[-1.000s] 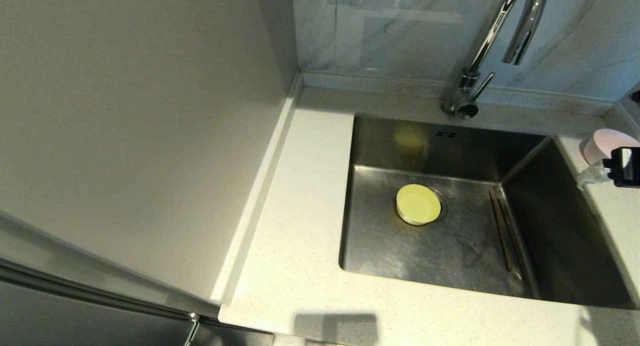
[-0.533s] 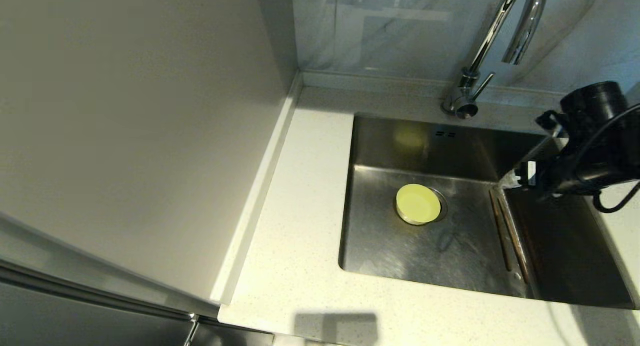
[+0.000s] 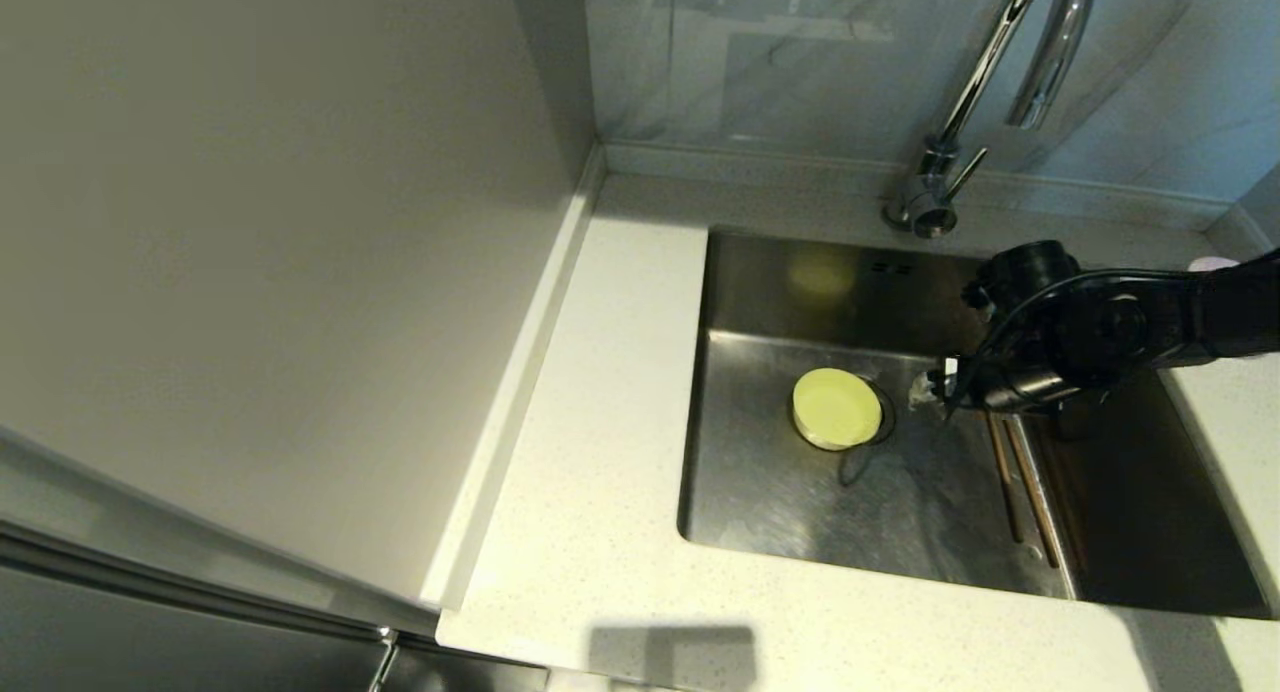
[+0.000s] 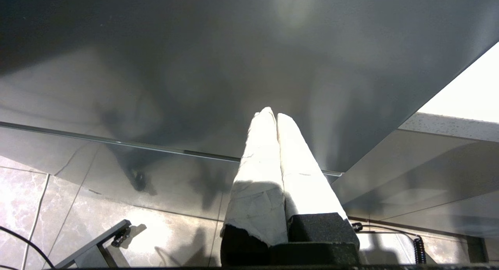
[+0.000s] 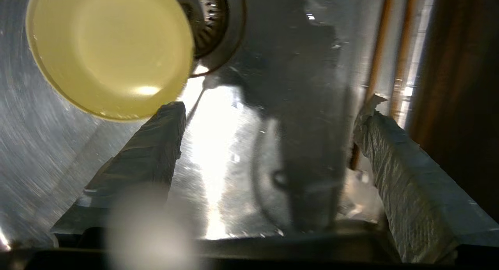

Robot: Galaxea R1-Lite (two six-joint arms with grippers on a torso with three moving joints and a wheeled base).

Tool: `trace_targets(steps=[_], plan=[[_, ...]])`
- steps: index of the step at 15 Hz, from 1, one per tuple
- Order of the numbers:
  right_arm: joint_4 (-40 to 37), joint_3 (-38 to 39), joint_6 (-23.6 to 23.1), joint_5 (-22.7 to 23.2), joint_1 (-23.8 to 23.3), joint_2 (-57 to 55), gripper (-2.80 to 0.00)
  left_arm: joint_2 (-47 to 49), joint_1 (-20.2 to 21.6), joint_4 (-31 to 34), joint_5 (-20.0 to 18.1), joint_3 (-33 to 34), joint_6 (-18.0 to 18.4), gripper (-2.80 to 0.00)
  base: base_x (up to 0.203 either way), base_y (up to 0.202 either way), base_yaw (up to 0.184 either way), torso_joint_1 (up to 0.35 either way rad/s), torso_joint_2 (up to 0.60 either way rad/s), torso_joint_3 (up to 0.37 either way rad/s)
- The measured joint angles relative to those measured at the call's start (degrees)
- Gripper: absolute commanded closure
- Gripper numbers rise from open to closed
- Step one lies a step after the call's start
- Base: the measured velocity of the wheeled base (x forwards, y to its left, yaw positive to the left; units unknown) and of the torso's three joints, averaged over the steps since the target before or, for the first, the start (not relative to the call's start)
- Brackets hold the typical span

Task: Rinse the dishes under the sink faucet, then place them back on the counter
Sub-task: Put a bowl back to the table from the sink

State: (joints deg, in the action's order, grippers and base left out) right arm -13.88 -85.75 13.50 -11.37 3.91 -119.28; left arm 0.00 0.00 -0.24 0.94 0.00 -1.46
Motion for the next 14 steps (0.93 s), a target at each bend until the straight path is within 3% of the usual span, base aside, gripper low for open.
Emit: trace_targets(steps=[7, 14], plan=[[0.08, -5.41, 1.98, -0.65, 3.6, -7.09, -2.8, 0.0, 0.0, 0.02, 0.0, 0.0, -0.01, 0.0, 0.0, 0.0, 0.0, 0.0, 0.0, 0.0], [0.06, -11.79, 1.96, -2.56, 4.31, -13.33, -2.8, 0.0, 0.0, 0.01, -0.01, 0.0, -0.01, 0.0, 0.0, 0.0, 0.0, 0.0, 0.0, 0.0]])
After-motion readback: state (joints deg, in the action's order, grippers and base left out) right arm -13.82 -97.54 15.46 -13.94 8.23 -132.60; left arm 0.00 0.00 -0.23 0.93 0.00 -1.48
